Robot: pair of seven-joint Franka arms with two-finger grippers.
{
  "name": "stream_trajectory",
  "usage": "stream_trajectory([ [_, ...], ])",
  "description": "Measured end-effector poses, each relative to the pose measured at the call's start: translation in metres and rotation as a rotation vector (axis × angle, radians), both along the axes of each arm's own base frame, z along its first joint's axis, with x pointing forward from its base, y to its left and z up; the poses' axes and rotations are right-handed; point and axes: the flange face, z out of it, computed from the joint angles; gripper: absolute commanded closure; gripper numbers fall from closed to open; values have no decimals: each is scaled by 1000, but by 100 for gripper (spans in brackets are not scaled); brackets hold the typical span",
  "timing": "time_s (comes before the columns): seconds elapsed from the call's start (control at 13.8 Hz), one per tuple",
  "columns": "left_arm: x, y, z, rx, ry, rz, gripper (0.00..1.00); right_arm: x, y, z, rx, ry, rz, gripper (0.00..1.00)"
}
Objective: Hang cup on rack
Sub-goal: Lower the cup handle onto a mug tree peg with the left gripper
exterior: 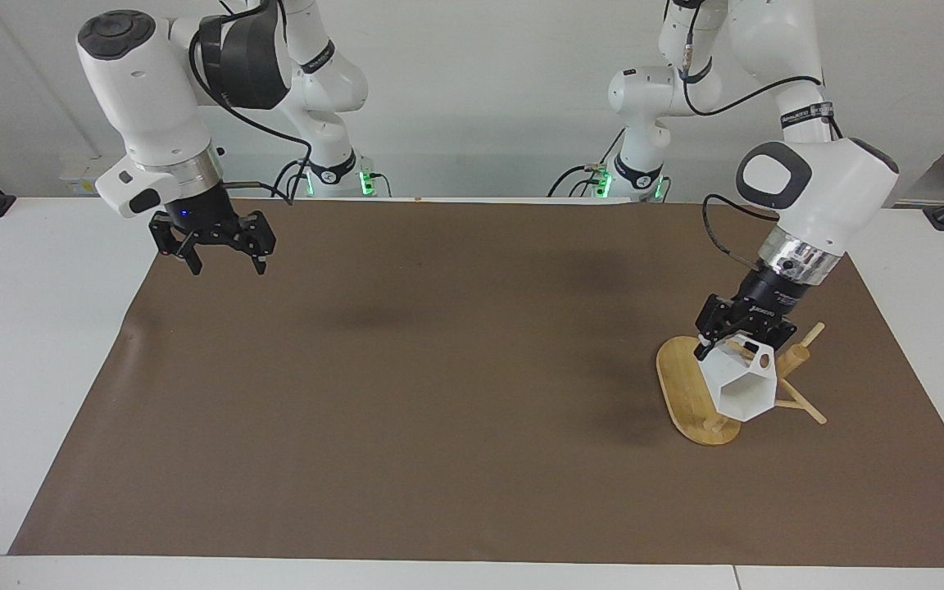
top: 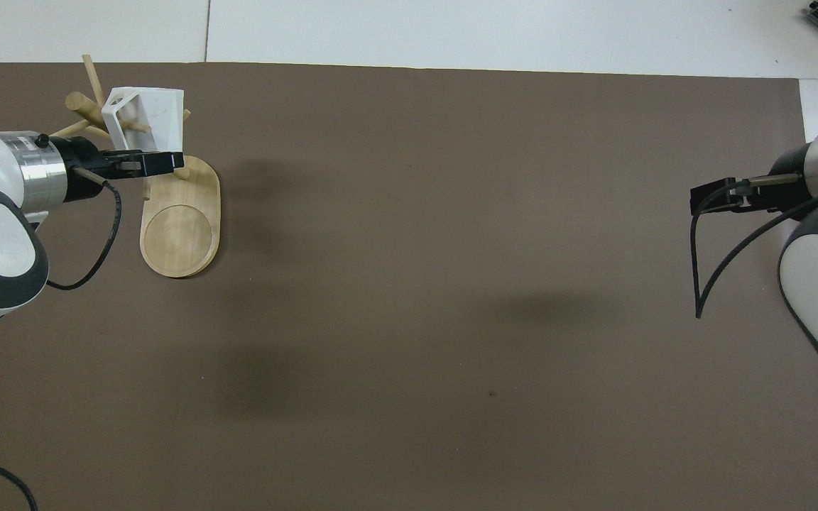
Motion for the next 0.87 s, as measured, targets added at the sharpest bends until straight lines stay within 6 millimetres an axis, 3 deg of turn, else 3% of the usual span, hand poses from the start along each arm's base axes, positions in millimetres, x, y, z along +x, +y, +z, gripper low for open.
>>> stream_trajectory([
  [0.22,0,-2,-5,-8,6,14,100,0,-1,0,0,0,-3,0],
  [0.29,-1,-2,-7,-10,11,19,96,0,-2,1,0,-1,-4,0],
  [0.36,-2,-3,-8,-12,14,21,84,0,-2,1,0,-2,-4,0],
  [0.43,-2,-3,-8,-14,15,22,49,0,-2,1,0,-2,-5,0],
  [0.58,-2,-3,-9,-15,18,20,0,0,-2,1,0,-2,-6,0],
  [0.87,-6,-5,-10,-30,80,-16,0,0,-16,1,0,-3,-33,0],
])
